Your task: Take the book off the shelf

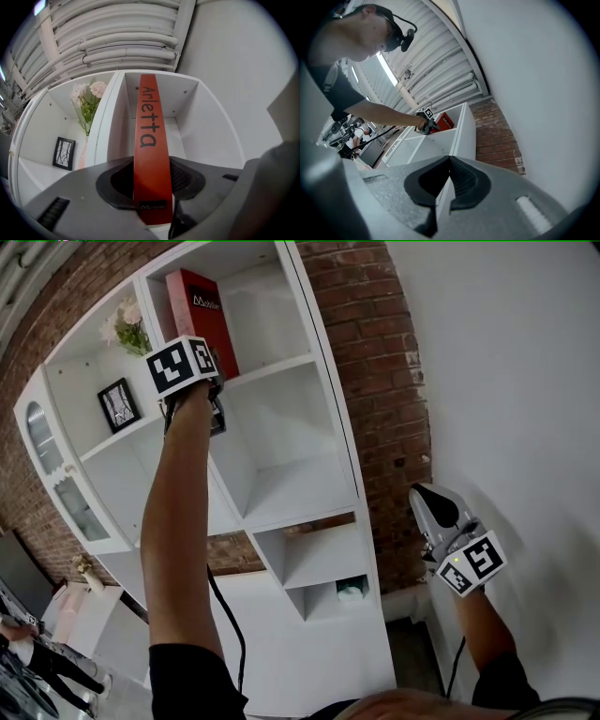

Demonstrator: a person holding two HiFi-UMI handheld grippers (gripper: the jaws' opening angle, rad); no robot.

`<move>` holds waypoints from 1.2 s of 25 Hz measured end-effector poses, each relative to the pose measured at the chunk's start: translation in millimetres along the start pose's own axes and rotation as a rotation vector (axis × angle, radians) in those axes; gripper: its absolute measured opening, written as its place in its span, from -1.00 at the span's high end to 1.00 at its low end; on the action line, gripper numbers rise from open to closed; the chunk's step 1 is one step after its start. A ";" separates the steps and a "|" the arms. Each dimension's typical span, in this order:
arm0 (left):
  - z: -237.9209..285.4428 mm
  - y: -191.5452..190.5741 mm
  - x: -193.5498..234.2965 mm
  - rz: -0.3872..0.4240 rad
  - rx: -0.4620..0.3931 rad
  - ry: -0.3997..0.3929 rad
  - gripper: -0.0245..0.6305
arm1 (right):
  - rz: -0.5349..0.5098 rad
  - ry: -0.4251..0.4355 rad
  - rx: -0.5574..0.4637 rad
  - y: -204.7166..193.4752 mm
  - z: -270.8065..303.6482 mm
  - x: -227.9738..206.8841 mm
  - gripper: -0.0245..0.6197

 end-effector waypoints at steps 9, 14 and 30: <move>-44.5 8.0 4.9 -0.027 -0.129 -0.114 0.46 | 0.020 0.012 0.002 -1.9 6.2 16.5 0.92; -87.7 10.6 7.7 -0.026 -0.230 -0.172 0.46 | 0.051 0.023 -0.022 2.8 11.5 31.2 0.92; -259.0 -110.0 22.1 -0.165 -0.458 -0.400 0.45 | 0.030 0.141 -0.027 -10.4 3.8 119.8 0.92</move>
Point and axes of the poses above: the fingertips, and each gripper's own axes: z forward along the fingers, x to its left, y out of its top, the point moved 6 cm from there along -z, backward along the fingers
